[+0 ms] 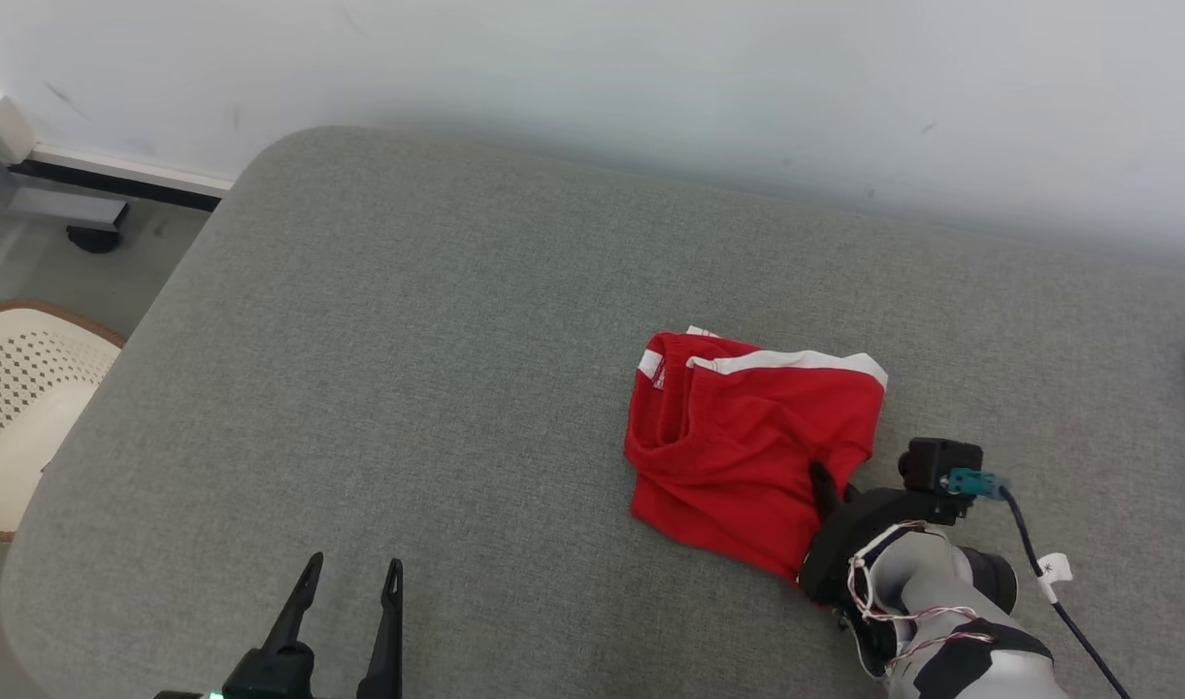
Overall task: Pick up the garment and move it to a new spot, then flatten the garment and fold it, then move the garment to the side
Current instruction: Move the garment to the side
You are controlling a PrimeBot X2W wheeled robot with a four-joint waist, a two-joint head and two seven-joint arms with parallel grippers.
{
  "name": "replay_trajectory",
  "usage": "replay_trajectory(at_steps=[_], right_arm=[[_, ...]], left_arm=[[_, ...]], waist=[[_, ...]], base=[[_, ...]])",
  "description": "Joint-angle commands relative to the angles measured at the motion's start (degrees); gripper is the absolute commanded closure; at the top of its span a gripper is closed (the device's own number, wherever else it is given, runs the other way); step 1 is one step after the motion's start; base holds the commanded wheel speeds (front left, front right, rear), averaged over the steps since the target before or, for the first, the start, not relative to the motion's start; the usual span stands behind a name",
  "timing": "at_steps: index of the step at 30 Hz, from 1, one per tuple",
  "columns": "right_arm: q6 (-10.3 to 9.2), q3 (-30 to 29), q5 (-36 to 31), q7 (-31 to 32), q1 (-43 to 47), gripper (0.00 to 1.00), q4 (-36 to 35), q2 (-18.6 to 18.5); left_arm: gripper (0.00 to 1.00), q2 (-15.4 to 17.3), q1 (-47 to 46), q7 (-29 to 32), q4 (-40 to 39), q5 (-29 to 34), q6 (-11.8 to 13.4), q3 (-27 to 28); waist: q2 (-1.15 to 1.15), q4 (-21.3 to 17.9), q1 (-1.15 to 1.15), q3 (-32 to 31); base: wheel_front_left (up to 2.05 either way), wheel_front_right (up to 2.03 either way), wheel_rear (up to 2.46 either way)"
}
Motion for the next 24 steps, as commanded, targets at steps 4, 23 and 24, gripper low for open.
replay_trajectory(at_steps=[4,23,24], right_arm=[[0.03,4.94,-5.66,-2.32,-0.67,1.00,1.55,-1.01],[0.03,21.38,-11.14,5.19,-13.42,1.00,-5.53,-14.93],[0.02,22.50,-11.29,5.76,-14.03,1.00,-6.24,-16.28]], left_arm=[[0.00,-0.09,0.42,-0.16,-0.62,-0.65,0.76,1.03],[0.00,-0.10,-3.11,-0.16,-4.35,-2.30,1.00,2.10],[0.00,-0.10,-3.29,-0.16,-4.54,-2.10,0.92,2.18]], waist=[[0.00,-1.75,0.00,-0.11],[0.00,-16.84,0.00,6.34],[0.00,-17.31,0.00,6.73]], base=[[0.00,0.00,0.00],[0.00,0.00,0.00],[0.00,0.00,0.00]])
